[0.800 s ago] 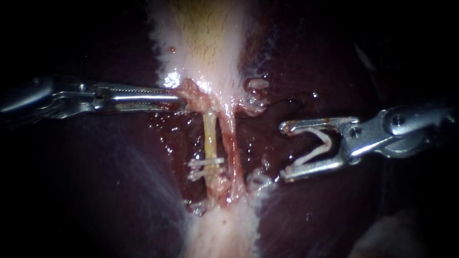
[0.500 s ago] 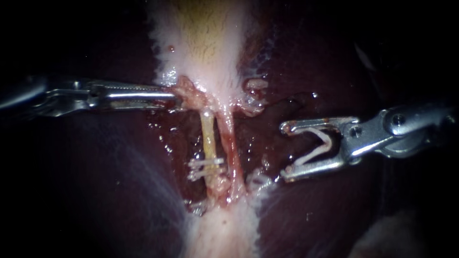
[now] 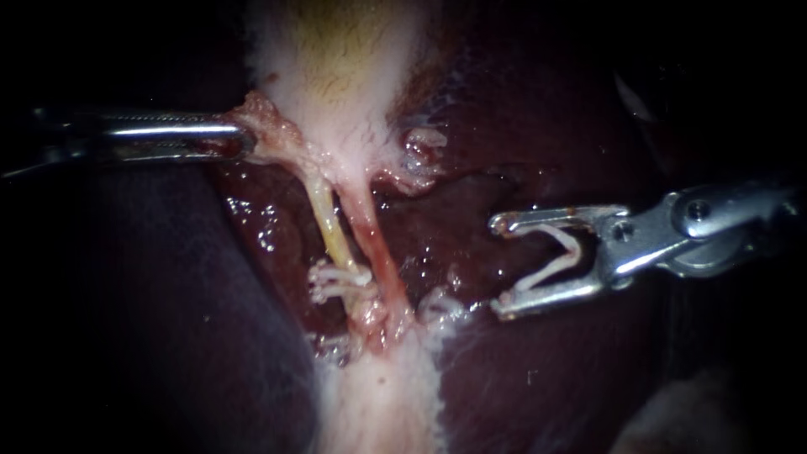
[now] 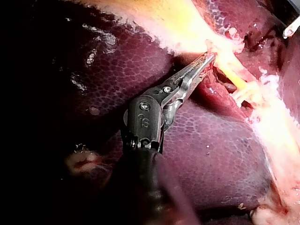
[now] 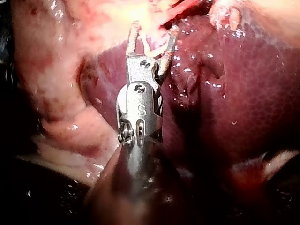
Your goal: Clipping third clip left tube
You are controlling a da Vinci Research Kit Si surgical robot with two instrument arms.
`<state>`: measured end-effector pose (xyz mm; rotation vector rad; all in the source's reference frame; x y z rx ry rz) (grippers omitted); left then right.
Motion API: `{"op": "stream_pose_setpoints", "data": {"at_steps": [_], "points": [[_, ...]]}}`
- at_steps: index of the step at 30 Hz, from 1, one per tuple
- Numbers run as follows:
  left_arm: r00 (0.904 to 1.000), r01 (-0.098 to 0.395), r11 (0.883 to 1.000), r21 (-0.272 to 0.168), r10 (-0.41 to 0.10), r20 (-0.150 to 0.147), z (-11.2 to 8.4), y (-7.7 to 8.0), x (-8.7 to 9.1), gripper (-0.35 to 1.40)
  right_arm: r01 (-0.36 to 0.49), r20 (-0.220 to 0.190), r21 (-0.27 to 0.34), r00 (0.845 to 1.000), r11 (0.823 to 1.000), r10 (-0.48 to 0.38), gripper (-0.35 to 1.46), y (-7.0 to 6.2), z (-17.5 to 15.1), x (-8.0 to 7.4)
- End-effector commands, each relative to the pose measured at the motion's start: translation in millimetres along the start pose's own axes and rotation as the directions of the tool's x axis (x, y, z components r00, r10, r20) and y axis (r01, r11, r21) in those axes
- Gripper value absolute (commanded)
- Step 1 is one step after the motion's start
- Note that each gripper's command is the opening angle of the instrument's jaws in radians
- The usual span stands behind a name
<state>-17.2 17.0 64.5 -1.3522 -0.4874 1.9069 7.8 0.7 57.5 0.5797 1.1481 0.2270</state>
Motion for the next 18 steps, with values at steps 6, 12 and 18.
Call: {"op": "stream_pose_setpoints", "data": {"at_steps": [6,12,18], "points": [[1.0,0.001,1.0,0.004,-0.001,-0.003,-0.1,1.0,0.3,-0.35,-0.128,-0.004,0.009,0.992,0.992,0.128,0.5,1.1,3.7,1.5],[1.0,-0.004,1.0,0.008,0.004,-0.004,-0.2,1.6,0.4,-0.35,-0.173,-0.004,0.012,0.985,0.985,0.173,0.5,2.2,7.1,2.2],[0.9999,-0.009,1.0,0.004,0.009,-0.007,-0.1,2.1,0.6,-0.35,-0.197,-0.002,0.018,0.98,0.98,0.197,0.5,3.1,10.4,1.0]]}}
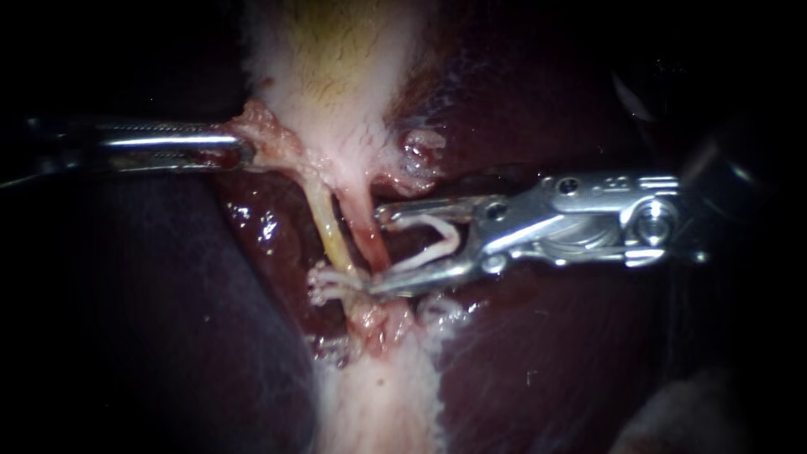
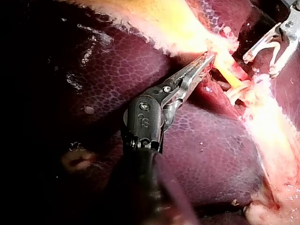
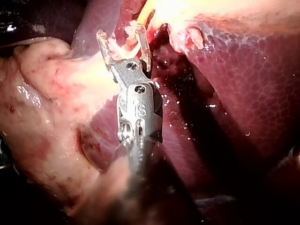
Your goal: Clipping third clip left tube
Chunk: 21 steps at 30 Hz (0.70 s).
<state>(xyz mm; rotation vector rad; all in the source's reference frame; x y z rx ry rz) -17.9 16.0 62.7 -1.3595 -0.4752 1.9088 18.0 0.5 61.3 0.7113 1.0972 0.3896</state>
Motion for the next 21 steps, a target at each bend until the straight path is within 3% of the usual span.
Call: {"op": "stream_pose_setpoints", "data": {"at_steps": [1,5,13,21], "points": [[1.0,-0.001,1.0,0.0,0.001,0.0,0.0,0.0,0.0,-0.35,0.0,0.002,0.003,1.0,1.0,0.0,0.5,0.2,0.4,-0.2],[1.0,-0.001,1.0,0.0,0.001,0.0,0.0,0.0,0.0,-0.35,-0.006,0.011,0.024,1.0,1.0,0.006,0.49,1.3,1.6,-1.1],[1.0,0.0,1.0,0.0,0.0,0.0,-0.1,0.1,0.0,-0.35,-0.022,0.025,-0.021,0.999,1.0,0.022,0.5,3.8,1.3,-1.9],[1.0,0.0,1.0,0.001,0.0,0.0,0.0,0.2,0.1,-0.35,-0.019,0.03,-0.03,0.999,0.999,0.02,0.5,5.1,2.6,-2.3]]}}
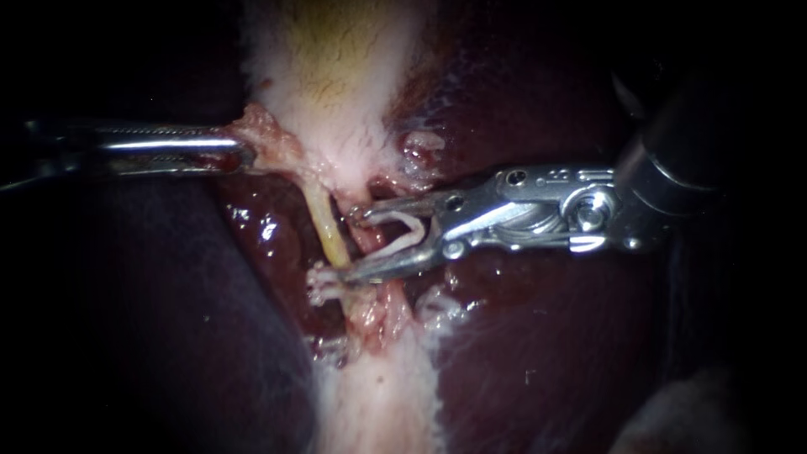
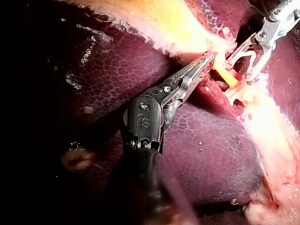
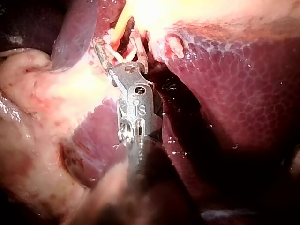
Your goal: Clipping third clip left tube
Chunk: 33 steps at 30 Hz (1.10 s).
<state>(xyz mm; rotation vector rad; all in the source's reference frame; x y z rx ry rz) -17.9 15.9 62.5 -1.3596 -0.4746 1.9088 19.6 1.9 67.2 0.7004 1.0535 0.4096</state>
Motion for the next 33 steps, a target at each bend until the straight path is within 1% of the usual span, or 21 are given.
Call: {"op": "stream_pose_setpoints", "data": {"at_steps": [1,5,7,10,12,15,18,19,22,26,29,33], "points": [[1.0,0.0,1.0,0.001,0.0,0.0,0.0,0.0,0.0,-0.35,0.0,-0.001,-0.002,1.0,1.0,0.0,0.5,0.1,0.5,0.1],[1.0,0.0,1.0,0.001,0.0,0.0,0.0,0.0,0.0,-0.35,-0.005,-0.003,-0.012,1.0,1.0,0.005,0.5,0.4,2.1,0.4],[1.0,0.0,1.0,0.001,0.0,0.0,0.0,0.0,0.0,-0.35,-0.004,0.001,-0.01,1.0,1.0,0.004,0.5,0.5,2.8,0.4],[1.0,0.0,1.0,0.001,0.0,0.0,0.1,0.0,0.0,-0.35,-0.007,-0.003,-0.006,1.0,1.0,0.007,0.5,0.6,3.7,0.2],[1.0,0.0,1.0,0.001,0.0,0.0,0.1,0.0,0.0,-0.35,-0.023,-0.017,0.006,1.0,1.0,0.023,0.5,0.6,4.0,0.2],[1.0,0.0,1.0,0.002,0.0,0.0,0.1,0.1,0.0,-0.35,-0.048,-0.05,0.026,0.998,0.999,0.049,0.5,0.6,4.2,0.3],[1.0,0.0,1.0,0.002,0.0,0.0,0.1,0.1,0.0,-0.35,-0.068,-0.099,0.067,0.992,0.995,0.075,0.5,0.5,4.0,0.7],[1.0,0.0,1.0,0.002,0.0,0.0,0.2,0.1,0.0,-0.35,-0.08,-0.113,0.092,0.989,0.993,0.09,0.5,0.4,3.8,1.0],[1.0,0.0,1.0,0.002,0.0,0.0,0.2,0.0,0.0,-0.35,-0.085,-0.125,0.152,0.987,0.985,0.105,0.5,0.0,3.5,1.7],[1.0,0.0,1.0,0.001,0.0,0.0,0.2,-0.1,-0.1,-0.35,-0.099,-0.163,0.207,0.977,0.973,0.134,0.49,-1.1,3.2,2.8],[1.0,-0.001,1.0,0.001,0.001,0.0,0.2,-0.1,-0.1,-0.35,-0.099,-0.176,0.235,0.974,0.967,0.143,0.49,-2.0,3.4,3.5],[1.0,-0.001,1.0,0.001,0.001,0.0,0.2,-0.1,-0.1,-0.35,-0.096,-0.189,0.246,0.971,0.965,0.144,0.49,-2.5,3.5,4.1]]}}
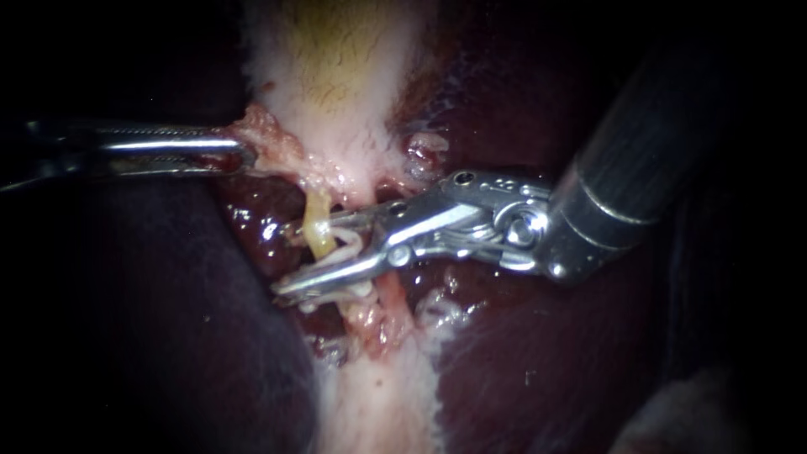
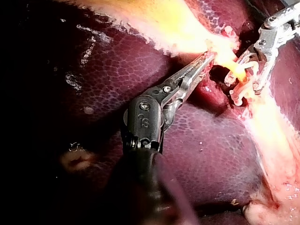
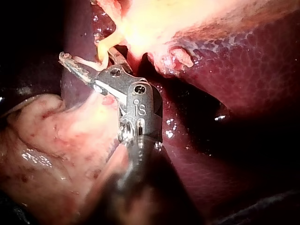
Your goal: Clipping third clip left tube
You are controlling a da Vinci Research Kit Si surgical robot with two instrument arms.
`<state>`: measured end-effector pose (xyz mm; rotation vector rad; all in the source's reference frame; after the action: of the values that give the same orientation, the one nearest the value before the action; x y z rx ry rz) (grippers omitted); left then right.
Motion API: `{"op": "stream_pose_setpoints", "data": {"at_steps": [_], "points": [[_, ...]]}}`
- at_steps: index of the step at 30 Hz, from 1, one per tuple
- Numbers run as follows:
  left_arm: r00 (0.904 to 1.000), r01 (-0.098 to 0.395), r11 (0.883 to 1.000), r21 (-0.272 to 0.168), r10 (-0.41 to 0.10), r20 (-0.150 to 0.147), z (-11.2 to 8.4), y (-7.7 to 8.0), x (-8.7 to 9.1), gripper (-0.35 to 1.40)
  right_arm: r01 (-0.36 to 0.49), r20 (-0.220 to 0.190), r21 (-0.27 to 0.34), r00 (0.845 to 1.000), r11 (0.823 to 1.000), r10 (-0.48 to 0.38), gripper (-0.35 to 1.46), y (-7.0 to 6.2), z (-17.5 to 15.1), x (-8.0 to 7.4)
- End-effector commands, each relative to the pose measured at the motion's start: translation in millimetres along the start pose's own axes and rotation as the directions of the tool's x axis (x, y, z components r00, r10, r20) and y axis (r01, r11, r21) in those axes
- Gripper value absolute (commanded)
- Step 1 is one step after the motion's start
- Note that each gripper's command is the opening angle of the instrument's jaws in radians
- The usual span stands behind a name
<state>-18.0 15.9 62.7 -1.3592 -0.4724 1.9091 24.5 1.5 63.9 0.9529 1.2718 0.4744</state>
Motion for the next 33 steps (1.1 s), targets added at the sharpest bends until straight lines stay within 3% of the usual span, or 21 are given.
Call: {"op": "stream_pose_setpoints", "data": {"at_steps": [1,13,21,33], "points": [[1.0,0.0,1.0,-0.001,0.0,0.0,0.0,0.0,0.0,-0.35,0.0,-0.006,0.002,1.0,1.0,0.0,0.49,0.0,0.0,0.2],[1.0,0.0,1.0,-0.001,0.0,0.0,0.1,-0.2,-0.1,-0.35,-0.016,-0.085,-0.02,0.996,1.0,0.015,0.48,1.4,-1.7,3.3],[1.0,0.0,1.0,0.0,0.0,0.0,0.3,-0.1,-0.1,-0.35,-0.058,-0.103,-0.045,0.993,0.997,0.053,0.45,2.6,-2.4,3.7],[1.0,0.0,1.0,0.0,0.0,0.0,0.3,-0.3,-0.1,-0.35,-0.186,-0.132,-0.043,0.975,0.982,0.179,0.2,1.9,-3.2,5.0]]}}
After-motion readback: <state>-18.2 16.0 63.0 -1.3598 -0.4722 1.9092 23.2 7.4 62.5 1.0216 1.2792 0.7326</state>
